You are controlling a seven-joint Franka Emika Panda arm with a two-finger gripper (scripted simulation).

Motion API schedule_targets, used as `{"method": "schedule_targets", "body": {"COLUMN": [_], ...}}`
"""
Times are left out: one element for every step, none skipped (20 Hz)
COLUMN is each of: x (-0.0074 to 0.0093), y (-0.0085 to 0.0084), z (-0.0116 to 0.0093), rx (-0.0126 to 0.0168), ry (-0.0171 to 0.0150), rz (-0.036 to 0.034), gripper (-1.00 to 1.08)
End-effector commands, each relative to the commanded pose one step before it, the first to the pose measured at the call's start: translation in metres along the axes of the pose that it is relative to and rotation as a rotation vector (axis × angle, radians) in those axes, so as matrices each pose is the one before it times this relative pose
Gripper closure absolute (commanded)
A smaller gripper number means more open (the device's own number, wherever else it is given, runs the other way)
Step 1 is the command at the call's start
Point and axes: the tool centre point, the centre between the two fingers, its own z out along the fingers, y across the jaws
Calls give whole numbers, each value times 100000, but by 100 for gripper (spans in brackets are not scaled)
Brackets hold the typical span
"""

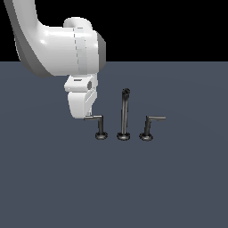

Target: Turn on the faucet by rotating a designated handle.

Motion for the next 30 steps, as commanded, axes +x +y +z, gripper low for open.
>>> {"method": "schedule_targets", "body": {"x": [-7,47,48,43,54,43,49,44,49,50,45,50,50,45,50,45,0,-214,334,333,336,337,335,338,339,337,340,341,339,343], "y": [8,338,339,341,342,344,345,346,347,348,350,350,351,353,353,354,0,-759,226,224,227,227,225,227,228,226,228,228,226,227], "z": [0,-1,-1,3,-8,3,-2,2,-3,-3,2,-3,-3,1,-4,0,0,2,-7,8,-7,-7,7,-7,-7,6,-7,-8,6,-8], "rx": [-16,-57,-57,-65,-46,-65,-57,-65,-57,-56,-65,-56,-56,-65,-56,-65,0,861,-61,-86,-61,-61,-86,-61,-61,-86,-61,-61,-86,-61], "ry": [-34,10,10,11,8,11,10,11,9,9,10,9,8,9,8,8,0,-477,32,45,32,32,45,32,32,45,32,32,45,32], "rz": [0,-62,-62,-72,-51,-72,-62,-72,-62,-62,-72,-62,-62,-72,-63,-73,0,27,-5,-7,-5,-5,-8,-6,-6,-8,-6,-6,-9,-7], "gripper": [108,108,108,108,108,108,108,108,108,108,108,108,108,108,108,108,108,108,108,108,108,108,108,108,108,108,108,108,108,108]}}
